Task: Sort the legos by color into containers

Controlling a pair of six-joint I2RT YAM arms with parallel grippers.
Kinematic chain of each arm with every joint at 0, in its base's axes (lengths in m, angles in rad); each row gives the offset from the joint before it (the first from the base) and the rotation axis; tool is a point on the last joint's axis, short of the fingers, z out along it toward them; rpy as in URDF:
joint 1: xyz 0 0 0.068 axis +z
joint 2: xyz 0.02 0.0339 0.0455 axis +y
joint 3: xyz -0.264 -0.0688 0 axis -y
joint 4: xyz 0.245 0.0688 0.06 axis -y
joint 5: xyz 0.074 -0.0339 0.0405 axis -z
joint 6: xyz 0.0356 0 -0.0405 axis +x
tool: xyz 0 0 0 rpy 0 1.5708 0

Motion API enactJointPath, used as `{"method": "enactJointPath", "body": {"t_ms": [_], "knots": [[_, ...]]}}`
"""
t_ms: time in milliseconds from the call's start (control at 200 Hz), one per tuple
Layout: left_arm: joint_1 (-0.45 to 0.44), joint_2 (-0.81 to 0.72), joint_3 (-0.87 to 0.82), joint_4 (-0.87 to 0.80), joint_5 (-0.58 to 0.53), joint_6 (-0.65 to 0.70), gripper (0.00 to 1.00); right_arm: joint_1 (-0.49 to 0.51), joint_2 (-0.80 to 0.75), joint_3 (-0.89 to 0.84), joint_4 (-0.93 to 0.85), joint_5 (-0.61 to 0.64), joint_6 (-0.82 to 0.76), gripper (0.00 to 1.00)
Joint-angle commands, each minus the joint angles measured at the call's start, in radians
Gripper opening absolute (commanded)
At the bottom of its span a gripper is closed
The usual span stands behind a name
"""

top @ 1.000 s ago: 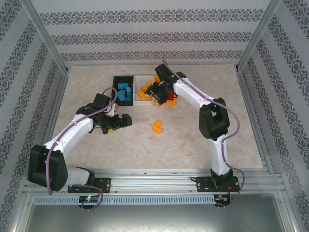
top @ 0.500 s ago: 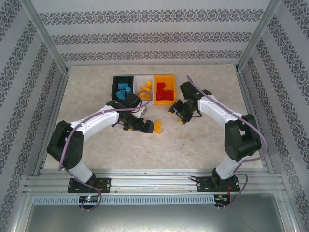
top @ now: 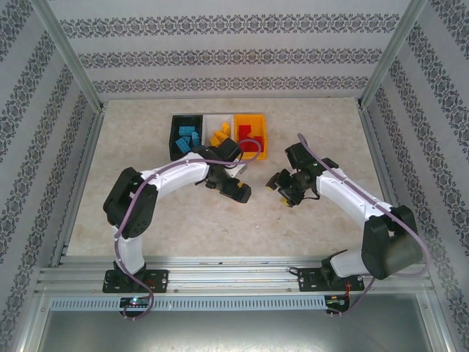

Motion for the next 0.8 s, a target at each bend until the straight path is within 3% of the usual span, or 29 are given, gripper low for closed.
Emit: {"method": "enactJointPath", "body": {"t_ms": [0, 365, 799], "knots": [[-0.039, 0.048, 0.046, -0.049, -0.046, 0.056, 0.99, -0.026, -0.057, -0.025, -0.032, 0.026, 0.015, 0.58], [-0.092, 0.159, 0.133, -0.079, -0.121, 0.051, 0.95, -0.093, -0.14, -0.094, -0.035, -0.018, 0.01, 0.58], [-0.094, 0.203, 0.156, -0.078, -0.184, 0.056, 0.85, -0.079, -0.172, -0.141, -0.005, -0.025, 0.041, 0.58]]}}
